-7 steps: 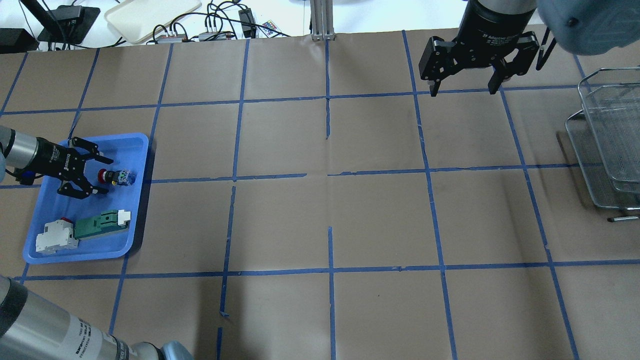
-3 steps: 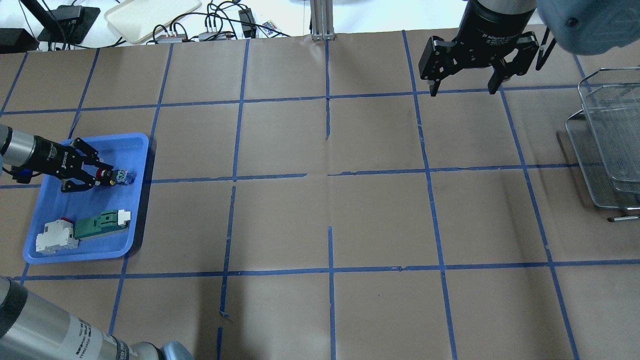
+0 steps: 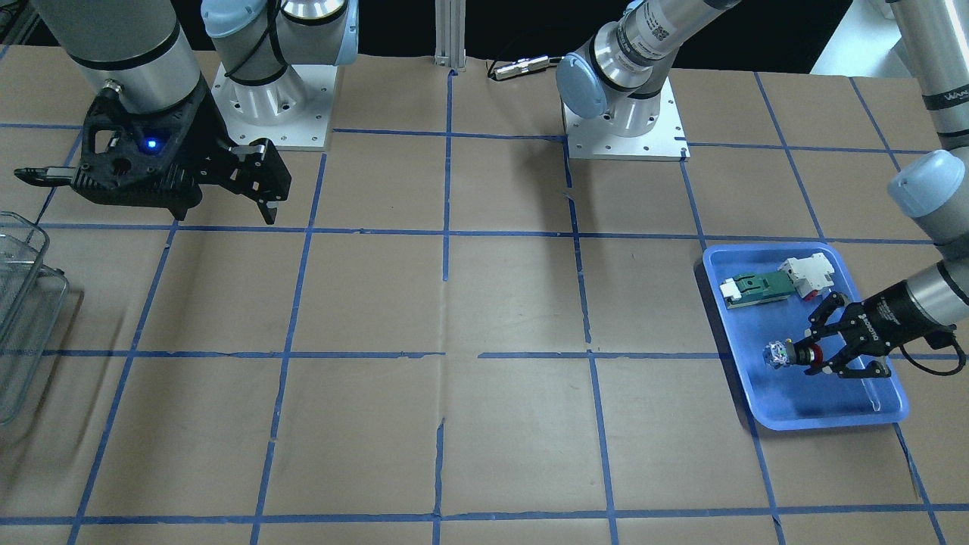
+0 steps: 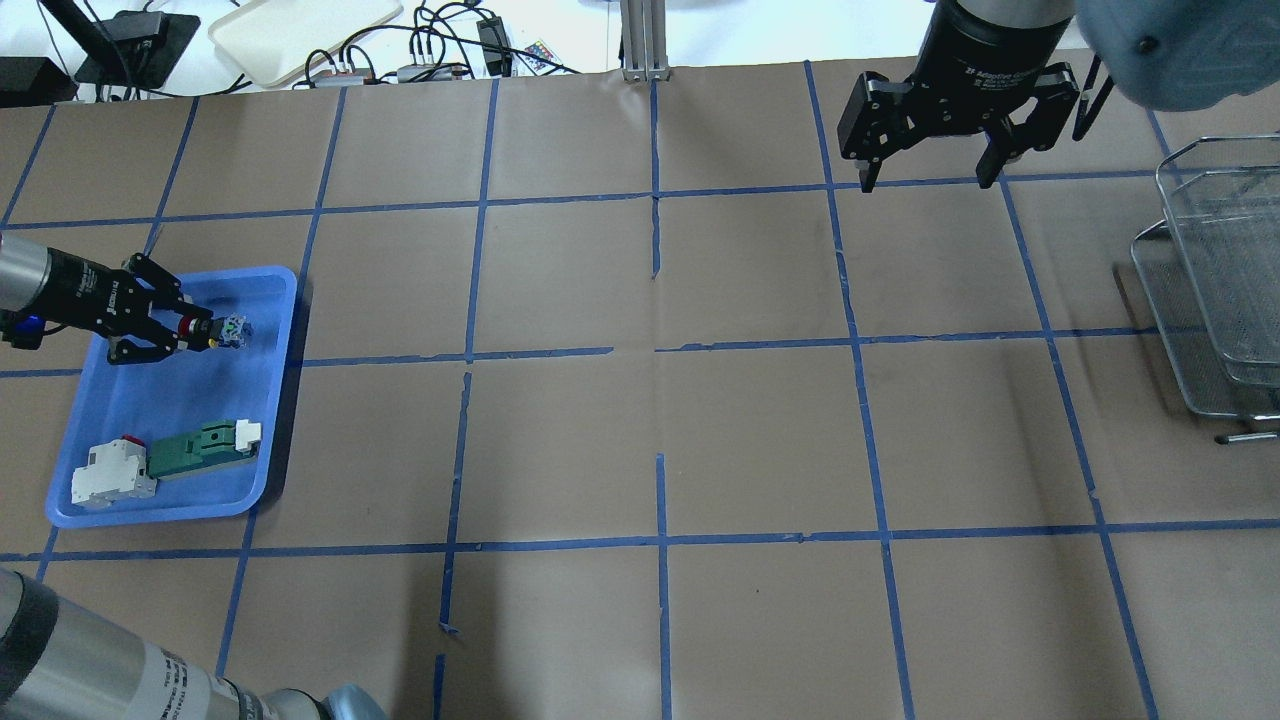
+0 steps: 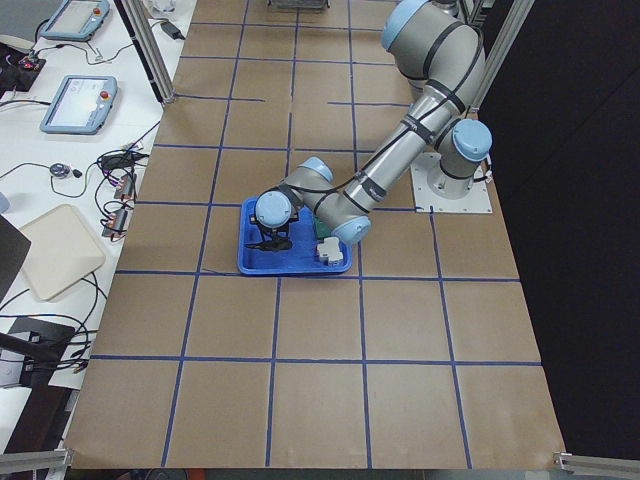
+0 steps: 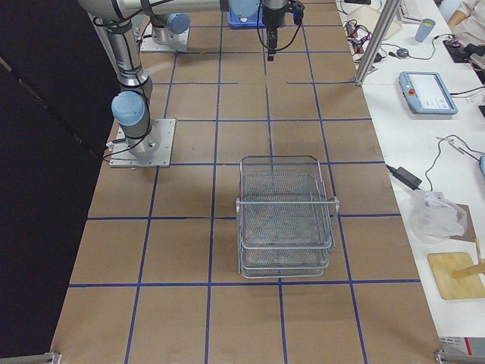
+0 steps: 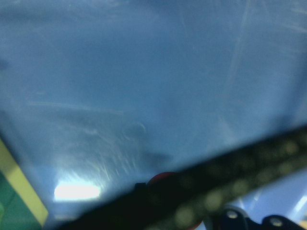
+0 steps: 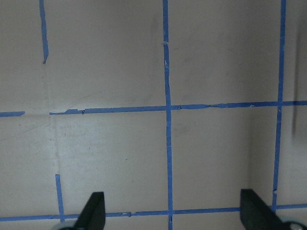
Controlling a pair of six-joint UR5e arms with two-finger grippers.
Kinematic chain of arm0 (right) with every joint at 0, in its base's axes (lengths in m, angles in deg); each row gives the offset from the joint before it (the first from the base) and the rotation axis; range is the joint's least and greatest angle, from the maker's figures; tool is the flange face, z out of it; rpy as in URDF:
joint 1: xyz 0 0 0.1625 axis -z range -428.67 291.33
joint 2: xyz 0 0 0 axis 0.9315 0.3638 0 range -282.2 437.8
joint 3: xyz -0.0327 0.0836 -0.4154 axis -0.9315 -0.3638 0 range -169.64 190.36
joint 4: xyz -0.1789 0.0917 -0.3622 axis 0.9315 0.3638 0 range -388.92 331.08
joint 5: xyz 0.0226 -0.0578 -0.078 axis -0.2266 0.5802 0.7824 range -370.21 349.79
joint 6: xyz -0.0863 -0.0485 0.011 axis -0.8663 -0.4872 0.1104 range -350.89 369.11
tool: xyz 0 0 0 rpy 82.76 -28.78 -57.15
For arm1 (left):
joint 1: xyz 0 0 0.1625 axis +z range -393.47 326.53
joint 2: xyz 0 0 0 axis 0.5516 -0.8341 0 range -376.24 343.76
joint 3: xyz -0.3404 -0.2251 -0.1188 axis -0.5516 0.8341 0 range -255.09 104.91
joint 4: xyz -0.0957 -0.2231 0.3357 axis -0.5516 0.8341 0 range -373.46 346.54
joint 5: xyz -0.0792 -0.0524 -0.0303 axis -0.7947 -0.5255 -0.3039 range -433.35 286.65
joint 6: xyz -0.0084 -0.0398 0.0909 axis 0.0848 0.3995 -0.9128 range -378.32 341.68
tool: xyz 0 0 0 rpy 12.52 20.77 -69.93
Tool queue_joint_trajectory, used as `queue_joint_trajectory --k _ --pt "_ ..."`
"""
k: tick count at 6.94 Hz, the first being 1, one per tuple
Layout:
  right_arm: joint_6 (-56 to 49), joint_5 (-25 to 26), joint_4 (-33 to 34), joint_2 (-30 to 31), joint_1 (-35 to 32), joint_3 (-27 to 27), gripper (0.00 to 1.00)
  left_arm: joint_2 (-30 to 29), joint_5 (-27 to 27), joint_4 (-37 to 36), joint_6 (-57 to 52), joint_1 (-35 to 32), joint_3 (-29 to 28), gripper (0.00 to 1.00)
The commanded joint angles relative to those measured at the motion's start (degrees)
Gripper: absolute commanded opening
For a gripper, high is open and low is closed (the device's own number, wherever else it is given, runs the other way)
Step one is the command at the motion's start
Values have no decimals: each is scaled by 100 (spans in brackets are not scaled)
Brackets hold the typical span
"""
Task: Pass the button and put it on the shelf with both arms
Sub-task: 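Close the left gripper on the red push button and lift it, then carry the button toward the right gripper while the right gripper lowers to meet it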
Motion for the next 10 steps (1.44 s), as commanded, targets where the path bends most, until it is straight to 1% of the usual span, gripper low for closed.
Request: queue_joint_trajectory --k 1,2,3,4,5,6,7,8,9,10 --pt "-68 0 227 -38 0 -7 100 611 -65 908 1020 -964 -550 0" --pt "-225 0 255 -13 0 1 100 857 -292 904 1419 -1569 -518 0" --pt "-749 0 255 -38 -9 1 100 1034 -320 860 1988 -2089 -509 0" --pt "-1259 -226 255 -4 -9 1 100 1201 -416 851 2420 -2616 -500 0" --pt "-1673 -629 255 -4 17 1 100 1324 -582 851 2903 -3109 -500 0" --pt "-2713 -728 255 40 9 1 100 1404 -601 842 3273 -3470 -500 0" --pt "-3828 -843 246 49 17 1 100 1457 -619 842 3399 -3726 -491 0" --pt "-4979 -1166 212 41 44 10 100 1562 -750 825 3879 -3990 -508 0" --pt "-5800 -1221 176 49 53 10 100 1676 -803 642 4249 -4271 -491 0" --pt "-6704 -1283 150 49 53 10 100 1721 -821 614 4461 -4509 -508 0"
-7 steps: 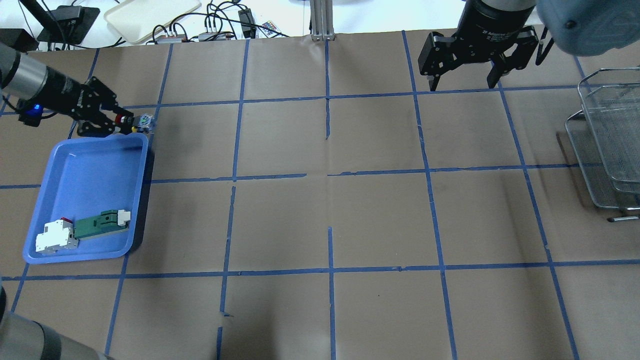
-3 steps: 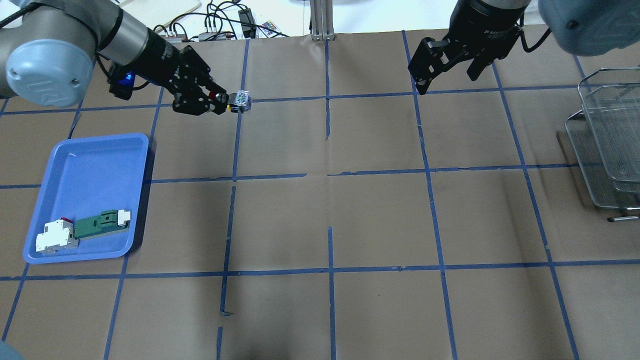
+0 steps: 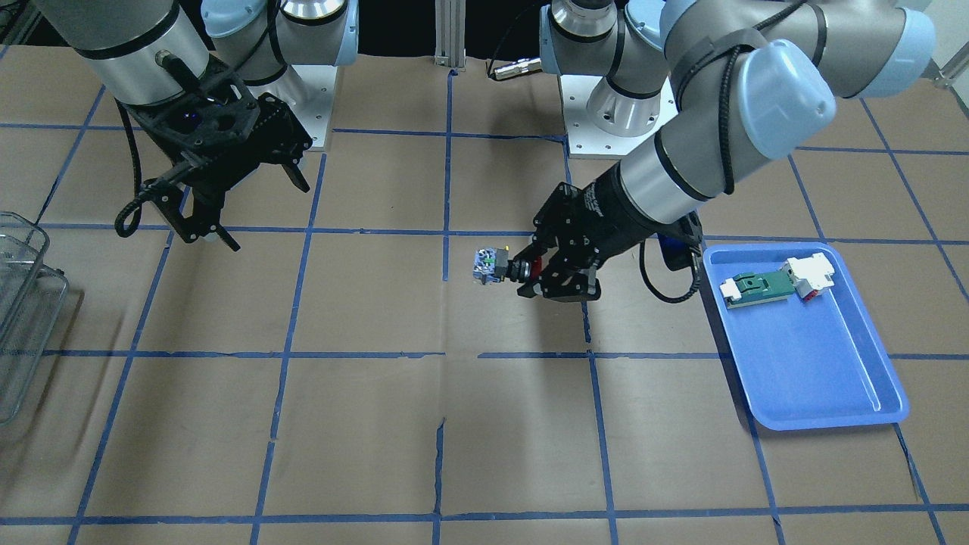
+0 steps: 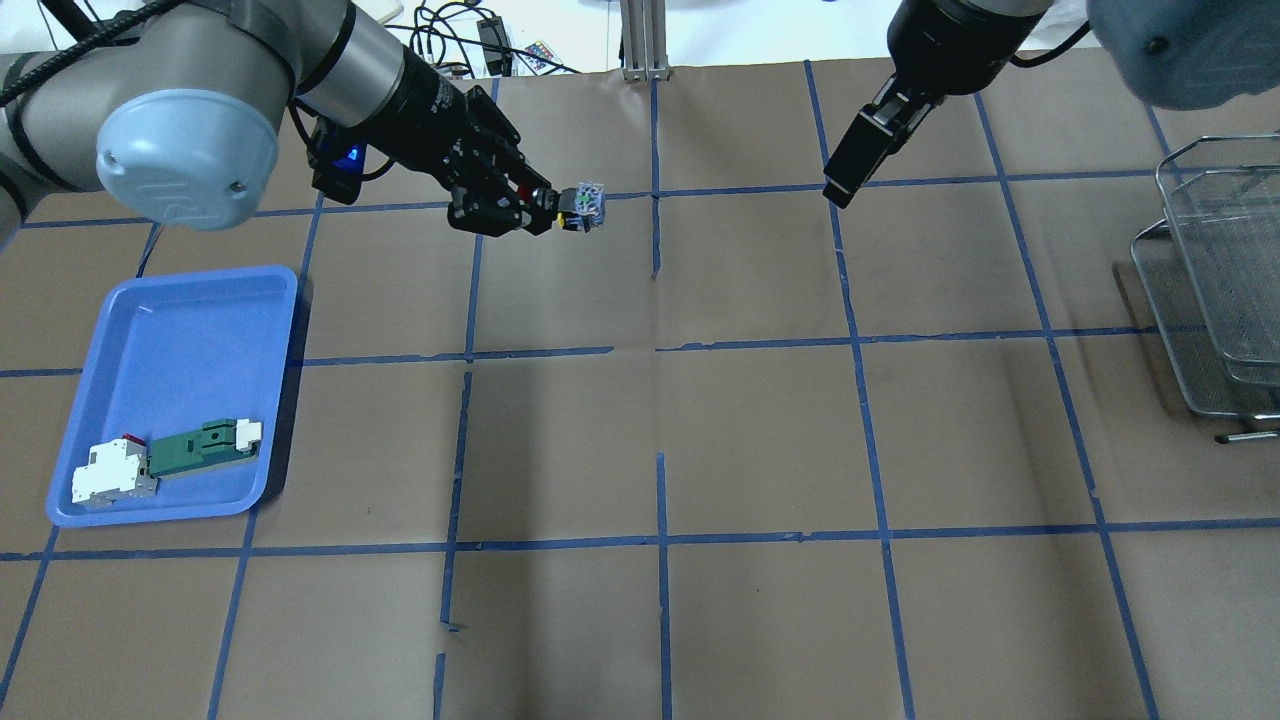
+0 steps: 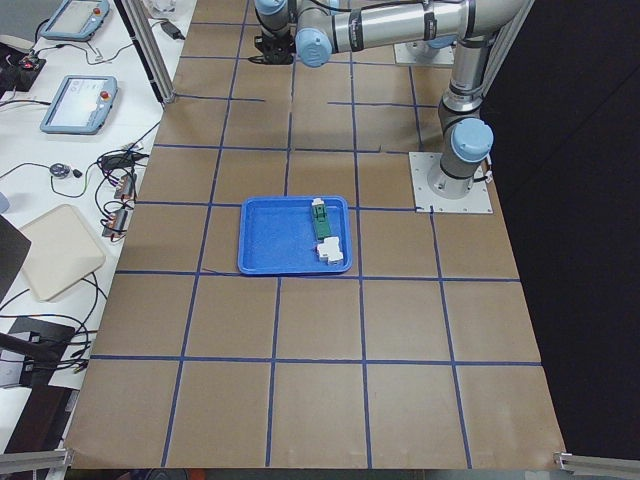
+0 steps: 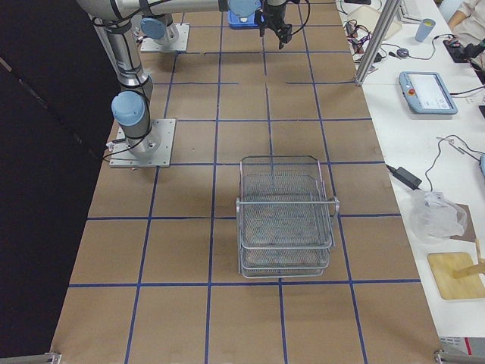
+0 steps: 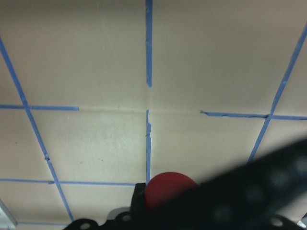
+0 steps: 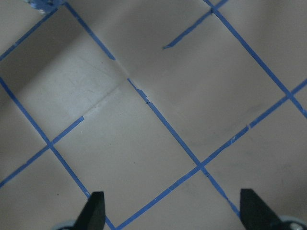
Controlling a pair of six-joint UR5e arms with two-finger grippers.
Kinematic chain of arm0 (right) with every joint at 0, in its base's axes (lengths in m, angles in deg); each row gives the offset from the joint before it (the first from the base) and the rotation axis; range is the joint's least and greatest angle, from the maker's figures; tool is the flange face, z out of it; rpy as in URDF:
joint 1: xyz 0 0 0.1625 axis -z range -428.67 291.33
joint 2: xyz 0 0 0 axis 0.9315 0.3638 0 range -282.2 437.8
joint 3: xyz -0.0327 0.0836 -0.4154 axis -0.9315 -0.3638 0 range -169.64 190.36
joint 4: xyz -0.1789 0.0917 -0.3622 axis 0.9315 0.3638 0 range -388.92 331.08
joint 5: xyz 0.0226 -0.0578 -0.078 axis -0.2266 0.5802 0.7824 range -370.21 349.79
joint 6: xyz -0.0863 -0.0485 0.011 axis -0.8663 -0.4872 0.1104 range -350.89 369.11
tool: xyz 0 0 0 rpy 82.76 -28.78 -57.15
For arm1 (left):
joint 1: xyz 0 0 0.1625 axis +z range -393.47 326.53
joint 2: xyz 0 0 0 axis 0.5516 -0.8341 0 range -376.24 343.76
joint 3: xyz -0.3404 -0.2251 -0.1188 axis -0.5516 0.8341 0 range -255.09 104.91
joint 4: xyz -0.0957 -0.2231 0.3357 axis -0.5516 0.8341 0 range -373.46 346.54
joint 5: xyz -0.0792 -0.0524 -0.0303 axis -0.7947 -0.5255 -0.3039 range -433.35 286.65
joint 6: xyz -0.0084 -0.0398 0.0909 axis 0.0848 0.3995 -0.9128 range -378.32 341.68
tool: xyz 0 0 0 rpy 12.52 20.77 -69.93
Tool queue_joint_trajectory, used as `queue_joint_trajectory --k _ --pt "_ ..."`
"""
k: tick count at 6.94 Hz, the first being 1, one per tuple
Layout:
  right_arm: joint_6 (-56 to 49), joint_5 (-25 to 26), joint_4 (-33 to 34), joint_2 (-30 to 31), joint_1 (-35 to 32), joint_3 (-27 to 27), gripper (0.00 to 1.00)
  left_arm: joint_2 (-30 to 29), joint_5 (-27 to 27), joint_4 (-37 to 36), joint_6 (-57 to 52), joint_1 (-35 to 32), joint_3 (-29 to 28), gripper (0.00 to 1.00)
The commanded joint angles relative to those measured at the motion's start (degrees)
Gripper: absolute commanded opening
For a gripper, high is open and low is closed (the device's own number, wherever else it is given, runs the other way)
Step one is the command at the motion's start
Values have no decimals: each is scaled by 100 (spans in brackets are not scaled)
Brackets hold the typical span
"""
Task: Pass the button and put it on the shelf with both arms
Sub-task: 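Carry the button toward the right gripper while the right gripper lowers to meet it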
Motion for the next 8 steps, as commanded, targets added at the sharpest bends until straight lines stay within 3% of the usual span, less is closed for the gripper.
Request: queue_joint_trajectory --k 1,2,4,7,8 --pt "-2064 -203 -332 3 6 2 100 7 -47 -308 685 -465 -61 0" --pt "-2917 -299 -448 21 15 -16 100 -37 -221 -797 1098 -571 -10 0" --pt "-3802 -458 -808 91 32 -16 100 -11 -284 -969 1435 -843 0 0" --pt "-4198 -703 -757 135 15 -51 100 -11 -530 -1057 1700 -985 -27 0" --pt "-4026 -713 -435 144 6 -34 100 24 -539 -1066 1761 -1020 -27 0"
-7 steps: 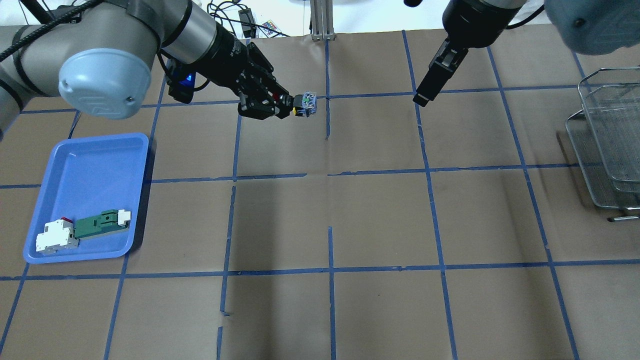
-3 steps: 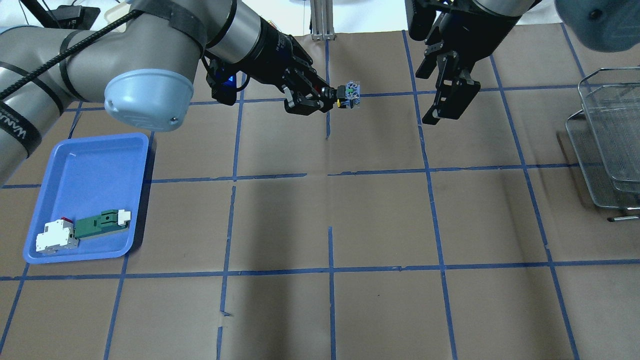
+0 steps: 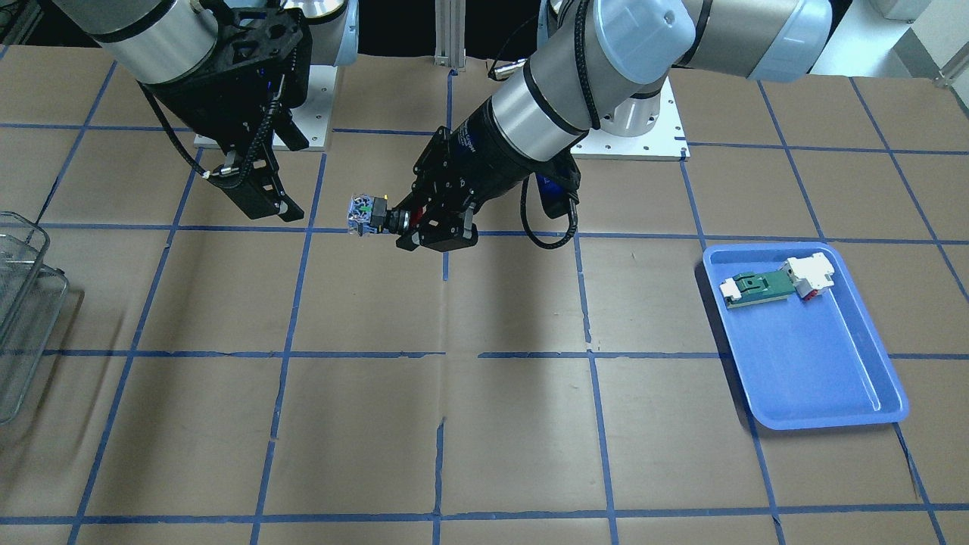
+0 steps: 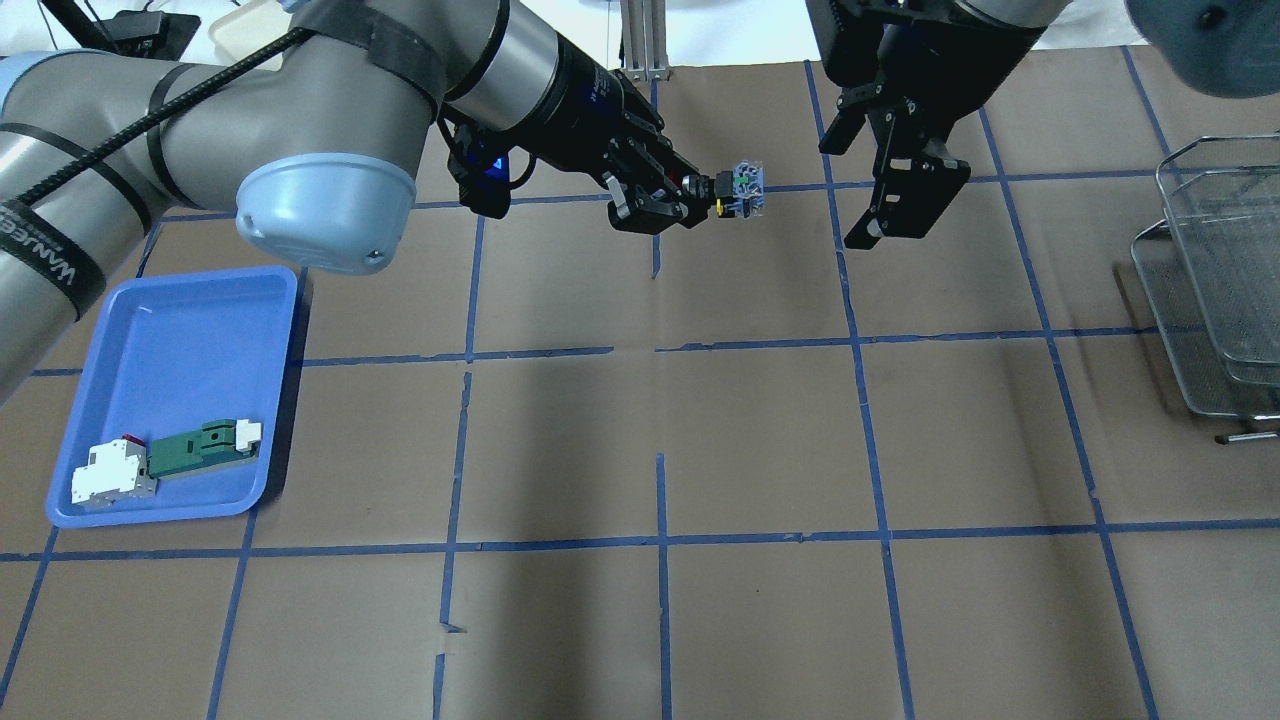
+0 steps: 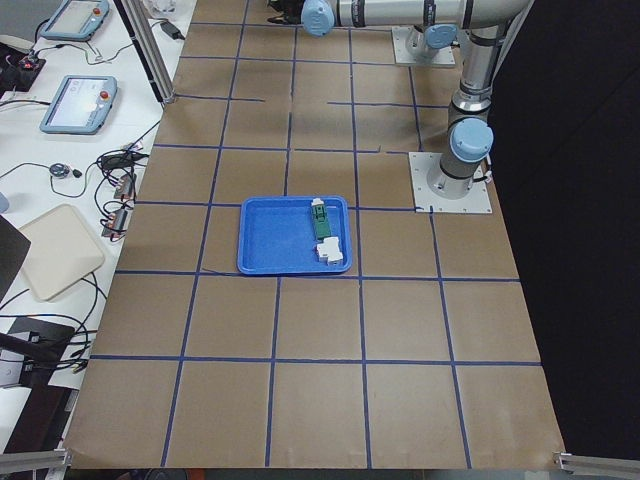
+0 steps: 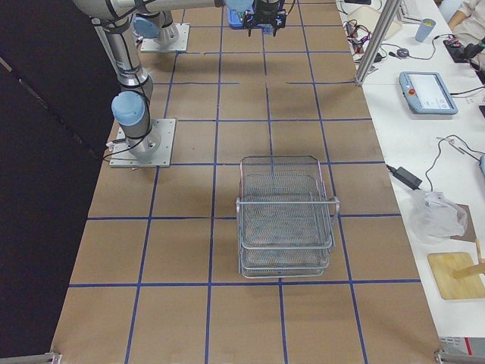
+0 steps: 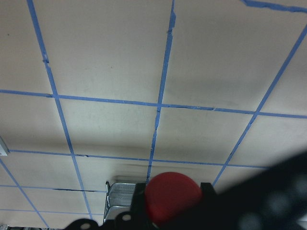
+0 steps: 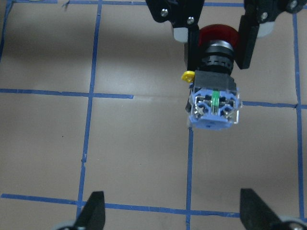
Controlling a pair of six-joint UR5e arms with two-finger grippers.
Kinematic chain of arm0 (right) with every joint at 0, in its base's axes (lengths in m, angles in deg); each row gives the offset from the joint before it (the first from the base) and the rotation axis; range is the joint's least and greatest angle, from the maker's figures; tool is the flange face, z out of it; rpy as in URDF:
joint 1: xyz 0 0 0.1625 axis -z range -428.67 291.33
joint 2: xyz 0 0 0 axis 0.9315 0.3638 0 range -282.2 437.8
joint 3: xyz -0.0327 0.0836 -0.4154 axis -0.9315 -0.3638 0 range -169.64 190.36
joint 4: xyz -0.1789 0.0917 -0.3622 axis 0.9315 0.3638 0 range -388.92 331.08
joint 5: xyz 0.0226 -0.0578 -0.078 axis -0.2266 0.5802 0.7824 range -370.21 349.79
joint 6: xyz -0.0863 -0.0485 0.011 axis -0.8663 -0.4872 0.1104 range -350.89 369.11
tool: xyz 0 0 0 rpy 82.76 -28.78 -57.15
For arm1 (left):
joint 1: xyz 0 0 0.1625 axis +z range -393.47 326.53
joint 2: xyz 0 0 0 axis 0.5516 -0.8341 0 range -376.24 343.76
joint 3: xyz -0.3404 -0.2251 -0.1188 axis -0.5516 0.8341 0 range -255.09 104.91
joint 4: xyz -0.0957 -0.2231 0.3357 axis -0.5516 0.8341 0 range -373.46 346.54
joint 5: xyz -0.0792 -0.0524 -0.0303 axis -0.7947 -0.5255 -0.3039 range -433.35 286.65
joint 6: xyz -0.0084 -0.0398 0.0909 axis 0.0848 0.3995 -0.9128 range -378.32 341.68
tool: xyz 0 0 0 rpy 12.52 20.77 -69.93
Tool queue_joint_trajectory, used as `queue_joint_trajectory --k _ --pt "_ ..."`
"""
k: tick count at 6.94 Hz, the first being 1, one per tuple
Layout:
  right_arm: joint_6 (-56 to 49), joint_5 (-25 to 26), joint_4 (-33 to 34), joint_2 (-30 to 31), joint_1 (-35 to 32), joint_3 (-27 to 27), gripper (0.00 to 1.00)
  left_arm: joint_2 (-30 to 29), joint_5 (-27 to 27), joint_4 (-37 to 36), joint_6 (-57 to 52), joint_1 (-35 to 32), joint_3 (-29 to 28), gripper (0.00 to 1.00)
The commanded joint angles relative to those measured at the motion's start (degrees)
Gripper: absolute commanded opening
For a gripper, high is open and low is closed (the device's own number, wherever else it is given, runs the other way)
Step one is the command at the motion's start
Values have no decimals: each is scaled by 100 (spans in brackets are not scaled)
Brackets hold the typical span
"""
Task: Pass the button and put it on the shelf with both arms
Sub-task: 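Carry the button toward the right gripper while the right gripper lowers to meet it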
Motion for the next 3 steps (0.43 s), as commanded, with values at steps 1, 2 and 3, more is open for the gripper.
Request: queue_joint_trajectory --k 1,2,3 --pt "420 -116 259 24 -54 36 100 59 -9 -17 80 -137 8 0" --pt "641 -508 277 -2 -72 36 100 60 -9 -17 159 -198 0 0" --pt "678 -651 286 -37 -81 45 100 86 -17 -17 221 -243 -18 0"
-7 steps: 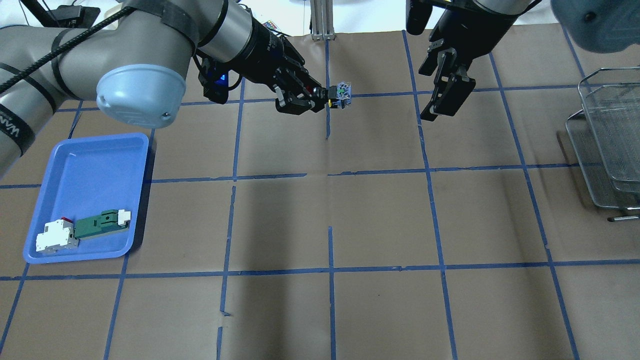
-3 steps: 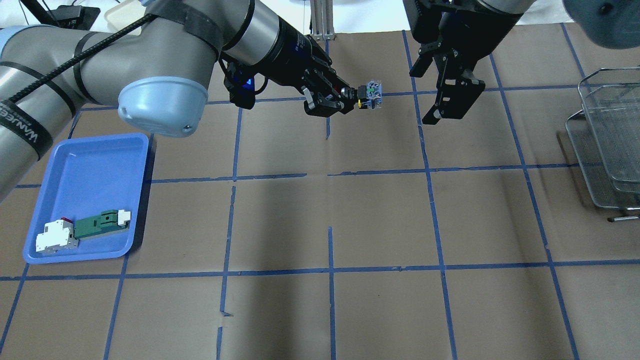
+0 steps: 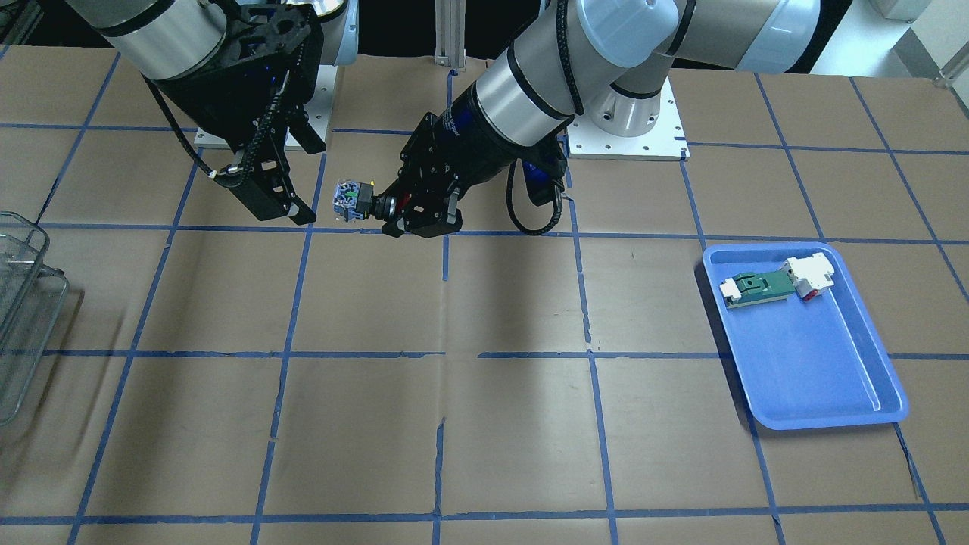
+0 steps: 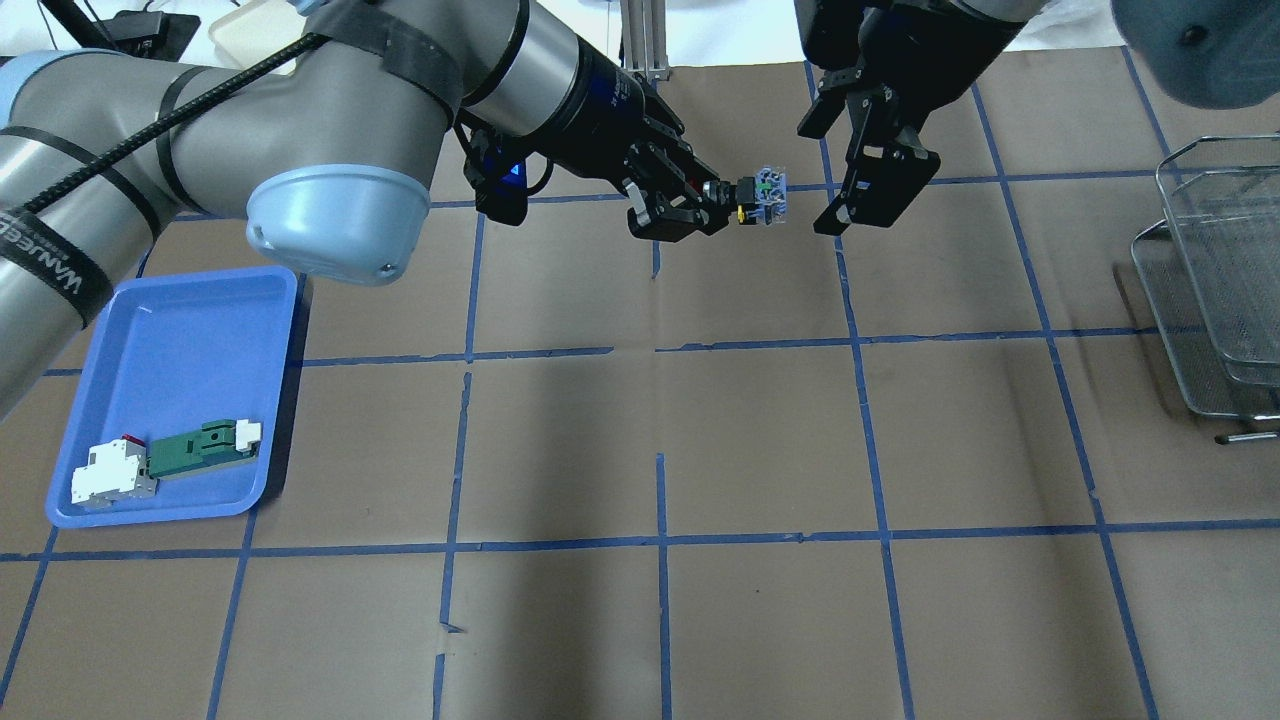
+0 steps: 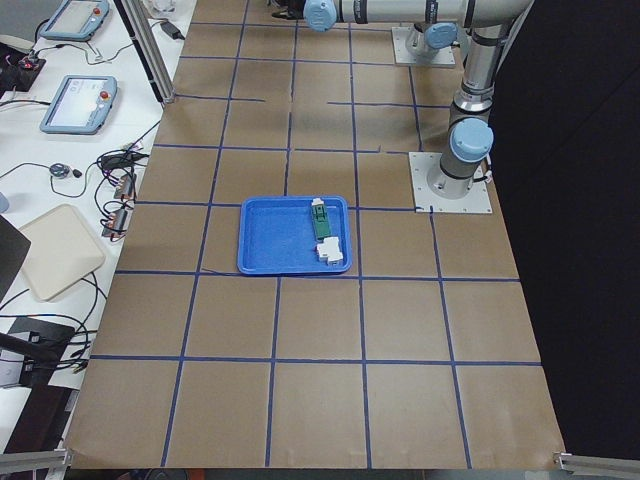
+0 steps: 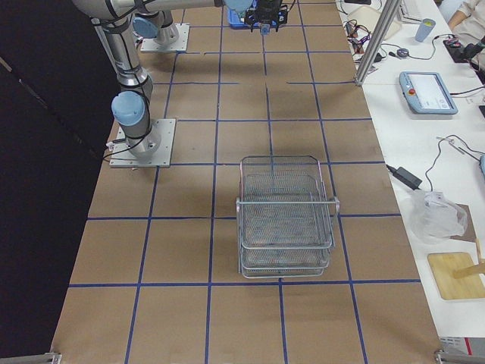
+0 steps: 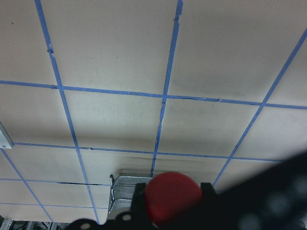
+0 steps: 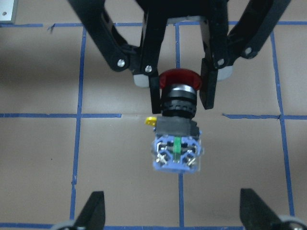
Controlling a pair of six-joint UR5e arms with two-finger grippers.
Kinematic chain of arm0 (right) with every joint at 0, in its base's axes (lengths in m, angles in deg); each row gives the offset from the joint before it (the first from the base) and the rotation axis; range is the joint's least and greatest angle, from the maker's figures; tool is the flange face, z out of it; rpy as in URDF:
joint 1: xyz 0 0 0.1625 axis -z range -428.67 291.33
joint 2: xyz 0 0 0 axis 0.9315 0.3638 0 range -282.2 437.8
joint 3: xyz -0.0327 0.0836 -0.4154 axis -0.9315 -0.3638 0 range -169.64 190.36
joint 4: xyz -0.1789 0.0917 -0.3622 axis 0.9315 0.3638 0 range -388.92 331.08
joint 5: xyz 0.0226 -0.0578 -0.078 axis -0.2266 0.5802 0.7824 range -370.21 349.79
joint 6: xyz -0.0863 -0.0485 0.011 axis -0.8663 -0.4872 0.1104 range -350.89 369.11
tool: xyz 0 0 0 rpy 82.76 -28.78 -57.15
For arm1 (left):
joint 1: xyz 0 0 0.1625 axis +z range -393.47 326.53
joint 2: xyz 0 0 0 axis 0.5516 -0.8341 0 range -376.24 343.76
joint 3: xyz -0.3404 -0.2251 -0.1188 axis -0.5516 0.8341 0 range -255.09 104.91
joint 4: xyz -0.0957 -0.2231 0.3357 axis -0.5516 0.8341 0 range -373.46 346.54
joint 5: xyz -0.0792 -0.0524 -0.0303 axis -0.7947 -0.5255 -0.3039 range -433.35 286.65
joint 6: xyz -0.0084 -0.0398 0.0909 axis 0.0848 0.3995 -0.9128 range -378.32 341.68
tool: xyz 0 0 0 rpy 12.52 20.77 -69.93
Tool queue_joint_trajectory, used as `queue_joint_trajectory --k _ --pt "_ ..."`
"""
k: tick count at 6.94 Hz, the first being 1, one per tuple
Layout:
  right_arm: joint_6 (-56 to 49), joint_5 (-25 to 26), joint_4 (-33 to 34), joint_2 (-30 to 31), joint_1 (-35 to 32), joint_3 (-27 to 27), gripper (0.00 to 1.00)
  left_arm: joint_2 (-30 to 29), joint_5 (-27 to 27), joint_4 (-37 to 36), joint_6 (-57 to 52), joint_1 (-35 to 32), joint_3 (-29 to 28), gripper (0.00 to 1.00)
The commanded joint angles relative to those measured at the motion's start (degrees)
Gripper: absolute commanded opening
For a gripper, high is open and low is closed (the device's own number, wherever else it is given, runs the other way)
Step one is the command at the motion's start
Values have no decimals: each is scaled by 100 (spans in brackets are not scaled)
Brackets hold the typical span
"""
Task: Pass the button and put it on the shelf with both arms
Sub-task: 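Close the right gripper on the button's red cap beside the left gripper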
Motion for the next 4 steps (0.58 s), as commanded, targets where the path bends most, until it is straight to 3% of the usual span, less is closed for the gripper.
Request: queue_joint_trajectory --k 1,4 --pt "148 -248 34 -42 -18 18 100 26 -6 -1 147 -102 -68 0" --pt "148 -248 26 -42 -18 167 100 70 -14 -1 148 -111 -77 0"
